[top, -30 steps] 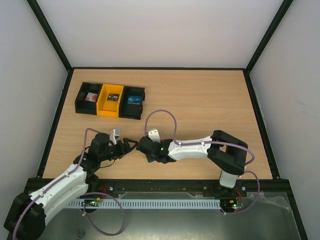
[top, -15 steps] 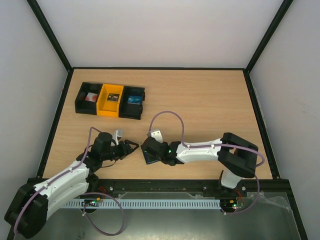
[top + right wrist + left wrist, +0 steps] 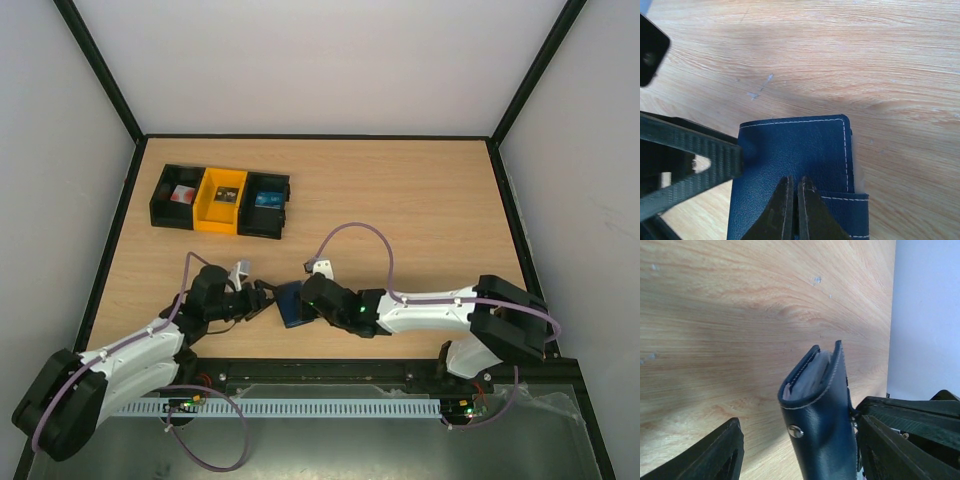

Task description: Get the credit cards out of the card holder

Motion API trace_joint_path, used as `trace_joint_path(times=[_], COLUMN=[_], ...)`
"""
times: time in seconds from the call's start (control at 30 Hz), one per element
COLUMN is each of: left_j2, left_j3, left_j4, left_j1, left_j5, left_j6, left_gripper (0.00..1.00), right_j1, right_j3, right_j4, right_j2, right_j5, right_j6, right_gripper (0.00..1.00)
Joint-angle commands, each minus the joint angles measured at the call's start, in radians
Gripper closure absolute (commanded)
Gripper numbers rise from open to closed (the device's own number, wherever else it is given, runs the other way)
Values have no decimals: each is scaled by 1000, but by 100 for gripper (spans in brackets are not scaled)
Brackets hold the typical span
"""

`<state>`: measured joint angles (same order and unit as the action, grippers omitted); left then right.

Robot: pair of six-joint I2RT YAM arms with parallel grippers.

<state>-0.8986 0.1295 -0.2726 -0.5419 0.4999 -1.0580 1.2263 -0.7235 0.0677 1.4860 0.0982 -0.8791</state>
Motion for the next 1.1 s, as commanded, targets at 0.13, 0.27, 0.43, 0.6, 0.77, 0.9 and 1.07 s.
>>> trace_joint_path(times=[0.13, 0.27, 0.43, 0.6, 0.77, 0.9, 1.07], left_j2=[-17, -18, -2, 46, 78, 78, 79], left_j3=[-30, -35, -40, -41, -43, -43, -44], left_j4=[-127, -150, -202, -193, -160, -150, -138], left_j1=[-17, -24, -37, -40, -41, -41, -41], left_j5=[26, 28, 52, 55, 45, 47, 52], left_j6=[-54, -77, -128, -144, -130, -117, -106], left_gripper=[37, 42, 63, 87, 97, 97, 97], right_j1=[2, 2, 2, 2, 2, -2, -24], right_j3=[74, 95, 111, 124, 133, 136, 163], right_j4=[177, 212, 216, 184, 122, 49, 34], right_j2=[-83, -101, -108, -120, -157, -179, -194], right_j5=[-27, -49, -47, -2, 84, 172, 178], right_j6=[-100, -122, -130, -132, -110, -98, -97], right_gripper=[98, 98, 98, 98, 98, 98, 98])
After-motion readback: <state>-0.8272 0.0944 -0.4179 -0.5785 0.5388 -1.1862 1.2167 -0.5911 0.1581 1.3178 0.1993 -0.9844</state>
